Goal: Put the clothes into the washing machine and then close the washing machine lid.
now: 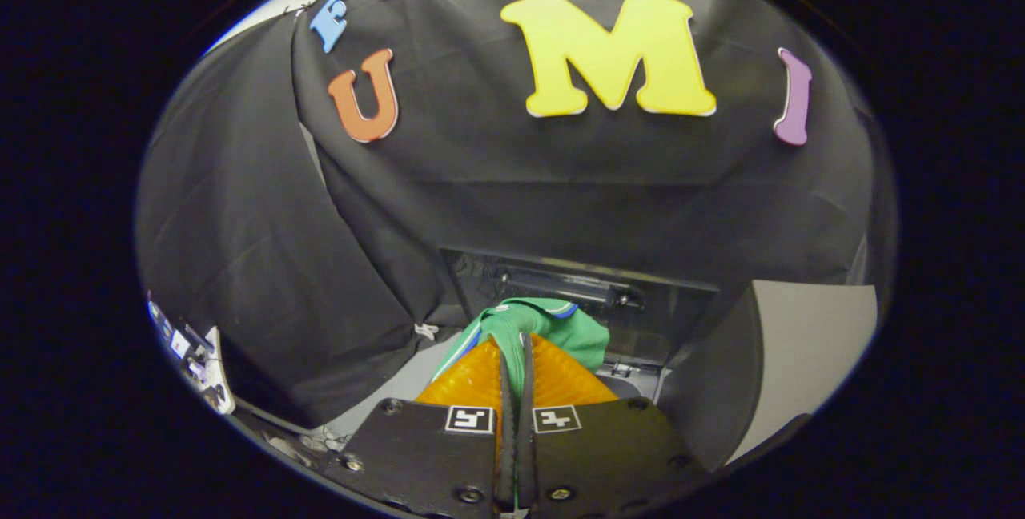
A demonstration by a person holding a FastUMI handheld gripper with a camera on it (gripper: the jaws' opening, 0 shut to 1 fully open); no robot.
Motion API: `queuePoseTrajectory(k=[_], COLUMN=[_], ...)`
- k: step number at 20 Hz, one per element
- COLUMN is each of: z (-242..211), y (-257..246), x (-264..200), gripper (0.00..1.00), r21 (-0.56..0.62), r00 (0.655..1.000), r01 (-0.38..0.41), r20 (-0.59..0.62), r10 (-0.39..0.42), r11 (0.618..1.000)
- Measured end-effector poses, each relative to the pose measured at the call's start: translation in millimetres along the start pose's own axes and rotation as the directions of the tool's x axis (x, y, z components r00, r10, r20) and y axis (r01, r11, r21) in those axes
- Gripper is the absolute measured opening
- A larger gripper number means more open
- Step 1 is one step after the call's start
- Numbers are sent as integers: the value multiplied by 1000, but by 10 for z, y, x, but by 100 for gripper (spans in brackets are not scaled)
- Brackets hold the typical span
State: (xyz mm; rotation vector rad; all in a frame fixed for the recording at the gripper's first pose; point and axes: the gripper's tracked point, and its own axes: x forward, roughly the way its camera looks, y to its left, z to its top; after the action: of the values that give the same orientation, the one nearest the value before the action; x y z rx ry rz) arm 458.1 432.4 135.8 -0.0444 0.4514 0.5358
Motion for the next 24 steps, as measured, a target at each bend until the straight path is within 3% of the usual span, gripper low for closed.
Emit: queuePoseTrajectory(k=[9, 17, 24], z=[-741, -1456, -1662], y=[-306, -397, -456], x=[885, 1220, 1340], gripper=[5, 5, 5], r21=[0, -10, -17], r00=[983, 939, 917], r01=[34, 89, 141], r20=[-181, -331, -374], r10=[-34, -87, -137], r11=[999, 996, 990])
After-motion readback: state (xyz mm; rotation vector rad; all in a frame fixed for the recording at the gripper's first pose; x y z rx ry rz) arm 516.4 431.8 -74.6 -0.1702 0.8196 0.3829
